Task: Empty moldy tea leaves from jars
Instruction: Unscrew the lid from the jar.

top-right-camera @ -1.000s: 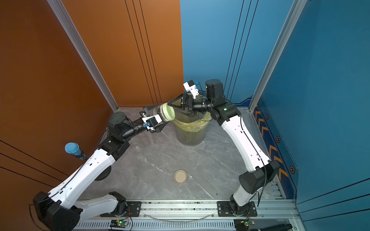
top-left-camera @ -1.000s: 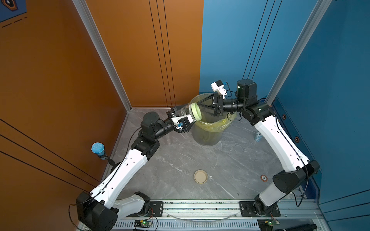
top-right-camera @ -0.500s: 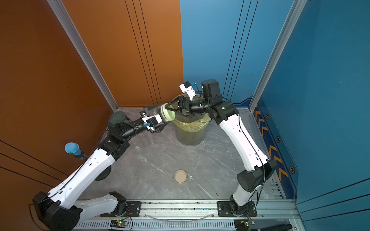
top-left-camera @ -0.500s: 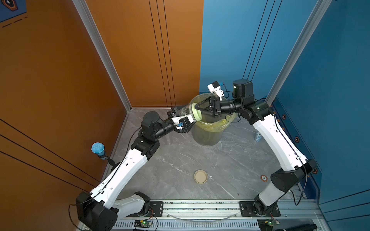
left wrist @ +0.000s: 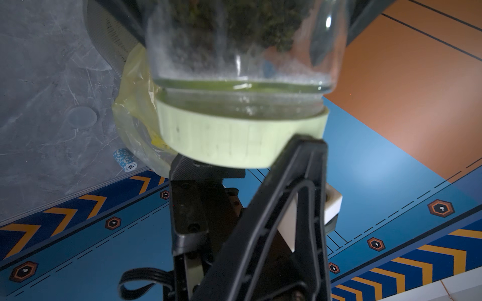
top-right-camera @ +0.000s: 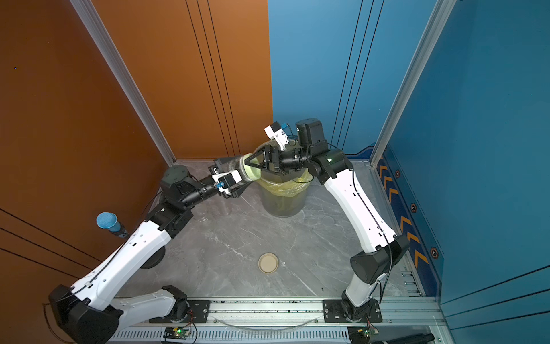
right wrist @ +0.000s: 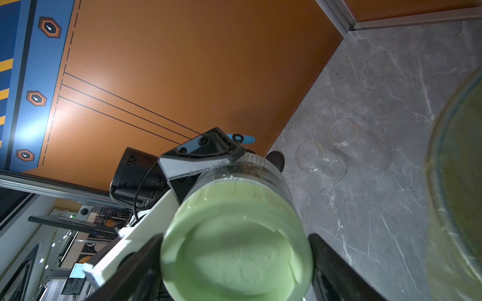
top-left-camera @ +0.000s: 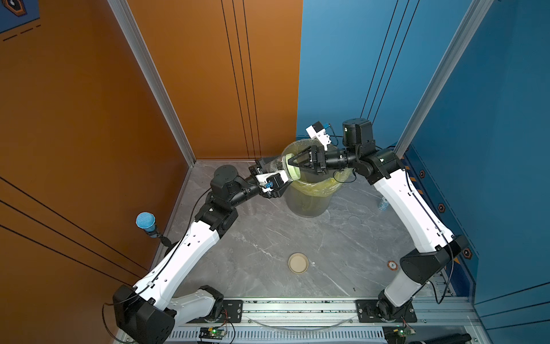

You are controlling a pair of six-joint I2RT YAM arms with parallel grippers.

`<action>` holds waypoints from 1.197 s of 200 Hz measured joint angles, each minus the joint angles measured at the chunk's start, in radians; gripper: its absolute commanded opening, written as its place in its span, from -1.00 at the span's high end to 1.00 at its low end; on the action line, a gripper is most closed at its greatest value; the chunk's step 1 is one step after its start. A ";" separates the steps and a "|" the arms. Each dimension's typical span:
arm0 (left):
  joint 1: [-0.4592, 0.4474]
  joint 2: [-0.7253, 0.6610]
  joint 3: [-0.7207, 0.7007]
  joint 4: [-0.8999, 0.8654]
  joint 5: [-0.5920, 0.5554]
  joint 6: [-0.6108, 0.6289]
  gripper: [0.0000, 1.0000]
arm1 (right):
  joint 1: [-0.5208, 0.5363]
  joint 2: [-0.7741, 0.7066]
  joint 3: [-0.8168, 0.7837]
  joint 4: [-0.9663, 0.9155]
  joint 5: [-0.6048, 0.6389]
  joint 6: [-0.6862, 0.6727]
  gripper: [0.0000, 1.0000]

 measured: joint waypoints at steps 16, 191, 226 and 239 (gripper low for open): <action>0.000 0.001 0.005 -0.004 0.000 -0.004 0.07 | 0.000 0.001 0.003 -0.003 0.000 -0.002 -0.55; 0.071 0.056 0.082 -0.113 0.266 -0.400 0.07 | 0.006 -0.005 0.037 -0.104 0.014 -0.484 -0.40; 0.101 0.085 0.101 -0.100 0.367 -0.519 0.07 | 0.006 -0.008 0.045 -0.104 0.021 -0.623 -0.49; 0.109 0.093 0.109 -0.087 0.397 -0.558 0.07 | 0.006 -0.010 0.055 -0.110 0.027 -0.681 -0.51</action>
